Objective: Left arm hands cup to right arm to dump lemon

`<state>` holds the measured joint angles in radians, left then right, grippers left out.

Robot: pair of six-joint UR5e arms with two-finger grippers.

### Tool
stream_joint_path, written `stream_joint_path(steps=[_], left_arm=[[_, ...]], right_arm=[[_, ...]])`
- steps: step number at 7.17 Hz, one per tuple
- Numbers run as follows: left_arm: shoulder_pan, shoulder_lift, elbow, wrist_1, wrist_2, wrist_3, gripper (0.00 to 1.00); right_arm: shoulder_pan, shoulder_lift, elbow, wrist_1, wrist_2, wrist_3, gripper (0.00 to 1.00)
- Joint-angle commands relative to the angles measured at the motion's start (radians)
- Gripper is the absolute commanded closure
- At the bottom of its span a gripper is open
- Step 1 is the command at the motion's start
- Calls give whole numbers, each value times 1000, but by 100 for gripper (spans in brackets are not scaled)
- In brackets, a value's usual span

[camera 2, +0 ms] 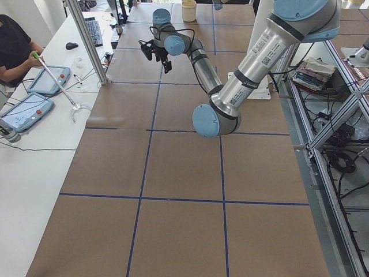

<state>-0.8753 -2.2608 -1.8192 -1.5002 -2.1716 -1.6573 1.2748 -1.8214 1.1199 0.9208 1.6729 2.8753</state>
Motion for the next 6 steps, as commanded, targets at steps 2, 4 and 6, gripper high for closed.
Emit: stream_joint_path(steps=[2,4,6], left_arm=[[-1,1,-2,0,0,1,0],[-7,1,-9,0,0,1,0],[-7,-5,-14,0,0,-1,0]], right_arm=[[-32,62,119,-237,57,-360,93],[-78,77,295,-488,42,-465,91],[-121,183,342,-633,42,-561,87]])
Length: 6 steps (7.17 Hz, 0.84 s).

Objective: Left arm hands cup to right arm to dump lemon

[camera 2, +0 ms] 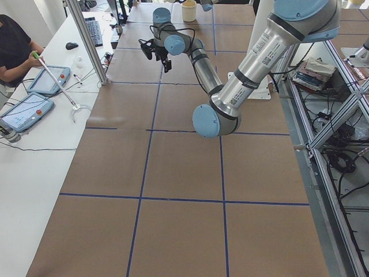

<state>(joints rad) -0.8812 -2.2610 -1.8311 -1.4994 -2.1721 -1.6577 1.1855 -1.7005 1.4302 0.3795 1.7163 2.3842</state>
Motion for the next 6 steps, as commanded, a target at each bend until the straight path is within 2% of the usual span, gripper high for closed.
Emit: stream_joint_path(steps=[1,3,4,6], left_arm=[[5,-21,7,-4,0,-1,0],[48,-63,21,-7,3,-1,0],[54,-81,22,-7,2,-1,0],[62,-103,24,-10,2,-1,0]], right_arm=[[-77,99,32,-140,-3,-258,87],[-174,154,32,-185,-13,-560,87],[-241,183,33,-233,-65,-818,87],[-373,281,35,-368,-232,-1072,87]])
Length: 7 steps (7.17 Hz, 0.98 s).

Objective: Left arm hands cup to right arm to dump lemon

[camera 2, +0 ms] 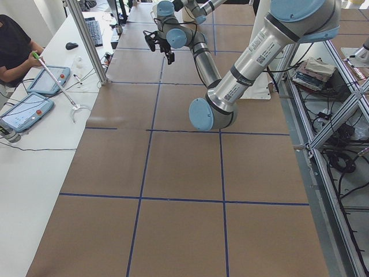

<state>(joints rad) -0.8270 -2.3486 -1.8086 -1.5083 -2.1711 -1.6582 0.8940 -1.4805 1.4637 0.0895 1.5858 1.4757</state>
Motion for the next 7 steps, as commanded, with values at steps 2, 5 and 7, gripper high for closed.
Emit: stream_joint_path(steps=[2,5,7], left_arm=[[26,-122,100,3,2,0,0],[28,-193,149,7,1,14,0],[31,-218,152,66,1,83,0]], right_arm=[[-276,246,20,-346,-388,-321,89],[-508,328,164,-719,-670,-462,93],[-599,342,162,-754,-748,-526,93]])
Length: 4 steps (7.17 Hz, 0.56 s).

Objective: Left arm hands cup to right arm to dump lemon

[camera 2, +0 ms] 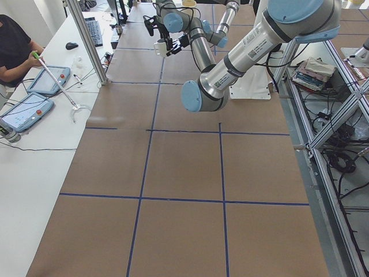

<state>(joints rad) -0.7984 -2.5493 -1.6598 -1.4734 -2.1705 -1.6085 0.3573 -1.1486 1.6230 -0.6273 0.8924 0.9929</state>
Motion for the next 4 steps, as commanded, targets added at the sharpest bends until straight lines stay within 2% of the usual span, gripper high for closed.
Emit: stream_joint_path(steps=[1,4], left_arm=[[2,-16,9,34,1,50,0],[66,-32,66,36,8,50,0]], right_arm=[[-72,13,8,-96,-109,-106,92],[-110,30,21,-106,-177,-206,93]])
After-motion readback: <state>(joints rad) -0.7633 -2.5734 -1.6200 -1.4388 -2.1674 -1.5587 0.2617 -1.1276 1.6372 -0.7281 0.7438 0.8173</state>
